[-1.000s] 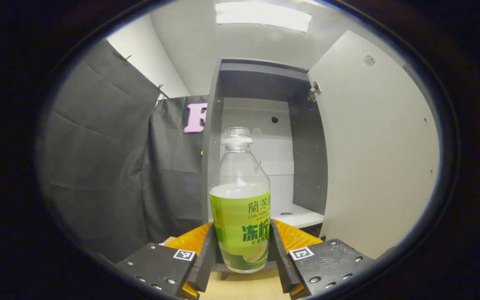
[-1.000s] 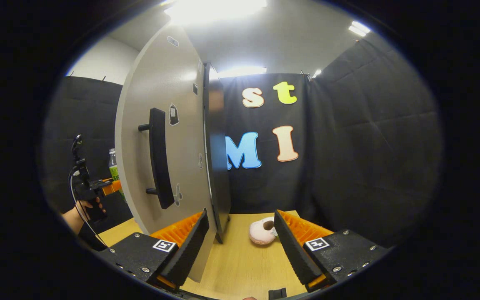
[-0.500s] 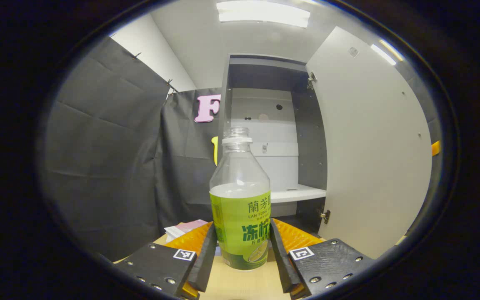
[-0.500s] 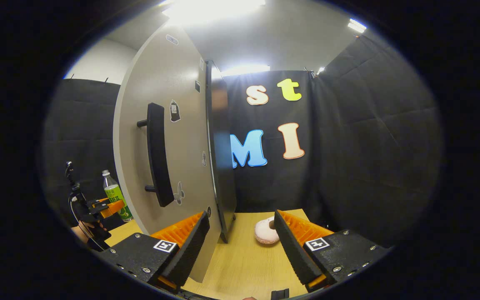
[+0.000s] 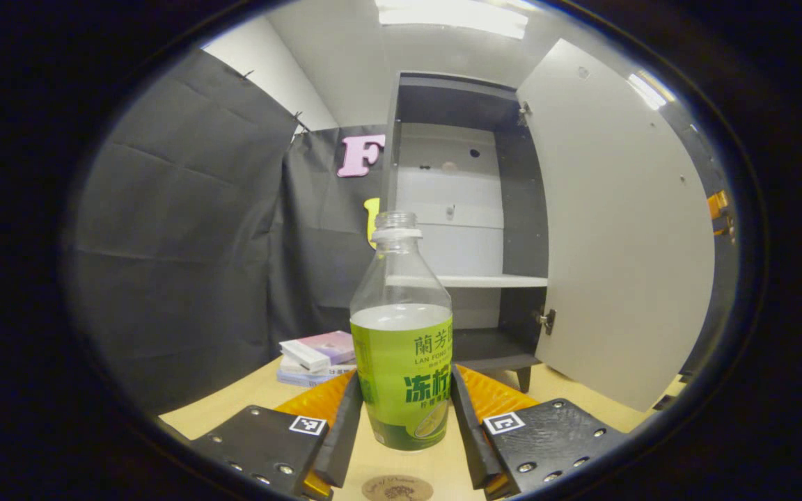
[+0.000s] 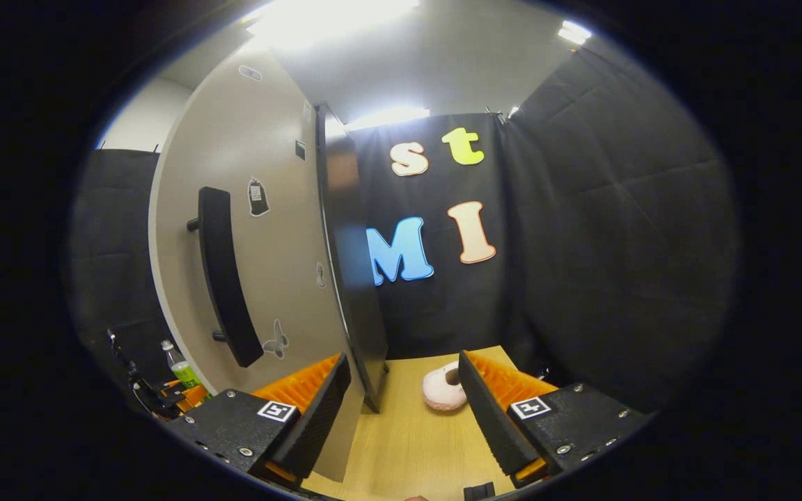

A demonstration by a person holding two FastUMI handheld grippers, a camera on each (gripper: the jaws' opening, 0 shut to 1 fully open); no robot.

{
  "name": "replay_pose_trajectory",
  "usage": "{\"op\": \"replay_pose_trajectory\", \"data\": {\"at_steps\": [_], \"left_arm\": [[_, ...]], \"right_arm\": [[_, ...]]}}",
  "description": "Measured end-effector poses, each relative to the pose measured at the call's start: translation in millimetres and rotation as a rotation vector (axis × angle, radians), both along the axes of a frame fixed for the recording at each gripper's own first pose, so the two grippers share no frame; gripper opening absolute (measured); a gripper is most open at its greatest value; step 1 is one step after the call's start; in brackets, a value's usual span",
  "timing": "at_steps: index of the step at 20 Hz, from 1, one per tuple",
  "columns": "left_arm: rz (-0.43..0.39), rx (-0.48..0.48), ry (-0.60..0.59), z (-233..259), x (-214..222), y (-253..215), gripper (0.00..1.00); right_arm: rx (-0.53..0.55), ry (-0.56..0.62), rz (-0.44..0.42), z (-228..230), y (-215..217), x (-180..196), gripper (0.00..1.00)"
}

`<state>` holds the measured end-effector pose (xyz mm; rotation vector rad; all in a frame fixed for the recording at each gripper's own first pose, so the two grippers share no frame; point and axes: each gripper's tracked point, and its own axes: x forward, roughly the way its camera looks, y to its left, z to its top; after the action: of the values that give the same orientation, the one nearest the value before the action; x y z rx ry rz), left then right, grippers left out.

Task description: Open the cabinet door with the right hand, grasp the bottle in the cabinet with the left hand and place it on the coaster, then close the cabinet door with the right hand.

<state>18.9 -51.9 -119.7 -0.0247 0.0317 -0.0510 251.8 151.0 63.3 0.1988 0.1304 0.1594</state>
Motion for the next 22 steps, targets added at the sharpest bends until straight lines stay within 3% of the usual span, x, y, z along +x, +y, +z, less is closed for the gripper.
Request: {"op": "replay_pose_trajectory", "data": {"at_steps": [1, 7, 8, 9, 14, 16, 18, 20, 22], "left_arm": [[0.013, 0.008, 0.008, -11, -2, 2, 0.66], [0.068, 0.005, 0.093, -80, -11, 7, 0.67], [0.076, 0.004, 0.102, -88, -12, 8, 0.71], [0.085, 0.004, 0.113, -95, -12, 9, 0.67], [0.129, -0.009, 0.152, -132, -16, 8, 0.71], [0.142, -0.002, 0.176, -148, -17, 8, 0.67], [0.151, 0.014, 0.198, -158, -21, 9, 0.72], [0.15, 0.029, 0.179, -157, -18, 8, 0.65], [0.147, 0.052, 0.193, -161, -22, 8, 0.7]], "right_arm": [[0.007, 0.005, -0.008, -1, -1, 1, 0.95], [-0.093, 0.03, -0.062, -21, -10, 10, 0.95], [-0.107, 0.025, -0.065, -21, -9, 11, 0.95], [-0.117, 0.021, -0.066, -22, -6, 12, 0.95], [-0.123, 0.035, -0.048, -27, 4, 14, 0.95], [-0.121, 0.036, -0.045, -26, 5, 14, 0.95], [-0.116, 0.034, -0.044, -25, 5, 13, 0.95], [-0.116, 0.031, -0.047, -24, 5, 12, 0.95], [-0.113, 0.034, -0.049, -25, 4, 11, 0.95]]}}
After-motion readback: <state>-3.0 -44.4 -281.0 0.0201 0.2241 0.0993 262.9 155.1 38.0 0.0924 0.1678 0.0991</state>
